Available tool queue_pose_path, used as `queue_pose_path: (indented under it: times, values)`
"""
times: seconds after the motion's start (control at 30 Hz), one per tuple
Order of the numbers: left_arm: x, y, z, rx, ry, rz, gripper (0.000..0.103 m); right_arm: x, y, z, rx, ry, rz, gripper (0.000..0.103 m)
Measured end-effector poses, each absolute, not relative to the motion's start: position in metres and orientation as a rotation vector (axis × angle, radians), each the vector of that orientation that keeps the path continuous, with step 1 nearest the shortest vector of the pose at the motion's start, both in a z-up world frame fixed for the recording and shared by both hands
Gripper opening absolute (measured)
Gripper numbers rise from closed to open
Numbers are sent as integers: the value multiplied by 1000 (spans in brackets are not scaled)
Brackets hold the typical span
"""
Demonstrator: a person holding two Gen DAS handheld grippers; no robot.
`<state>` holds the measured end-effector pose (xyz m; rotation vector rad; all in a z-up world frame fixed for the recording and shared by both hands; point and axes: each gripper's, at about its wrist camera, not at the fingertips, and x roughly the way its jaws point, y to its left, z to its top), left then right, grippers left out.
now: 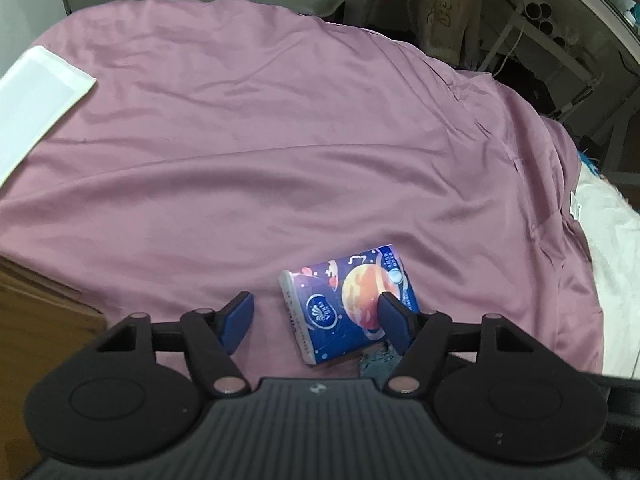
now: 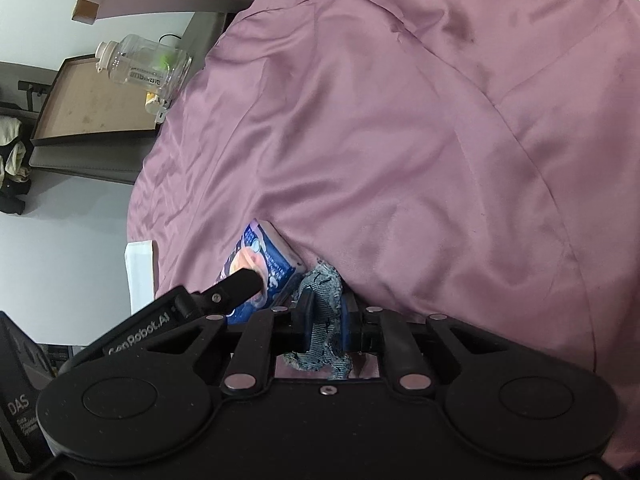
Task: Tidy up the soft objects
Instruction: 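Grasp the blue tissue pack with the left gripper while the right gripper grasps the grey felt patch, then carry the tissue pack and felt patch into the box and open both grippers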
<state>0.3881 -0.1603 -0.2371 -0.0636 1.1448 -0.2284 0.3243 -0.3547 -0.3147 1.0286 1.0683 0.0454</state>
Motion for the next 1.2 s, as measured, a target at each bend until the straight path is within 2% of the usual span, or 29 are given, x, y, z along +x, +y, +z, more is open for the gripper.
queue_pose_path:
  times: [0.1, 0.3, 0.47, 0.6, 0.77, 0.83, 1.2]
  values:
    - [393, -163, -241, -113, 1158, -250, 59, 326, -353, -314, 1028, 1071, 44, 13]
    - [398, -166, -245, -159, 1171, -258, 56, 328, -354, -316, 1023, 1076, 48, 14]
    - [392, -156, -235, -213, 1174, -268, 36, 328, -353, -314, 1003, 1077, 58, 14]
    - [383, -146, -222, -205, 1147, -256, 30, 325, -349, -307, 978, 1066, 69, 14]
    - [365, -129, -204, -202, 1113, -248, 29, 318, -349, -299, 957, 1049, 71, 13]
    - [356, -122, -196, -202, 1104, -251, 20, 314, -348, -295, 949, 1036, 72, 13]
    - [313, -79, -162, -236, 1022, -232, 19, 288, -333, -269, 897, 1002, 126, 13]
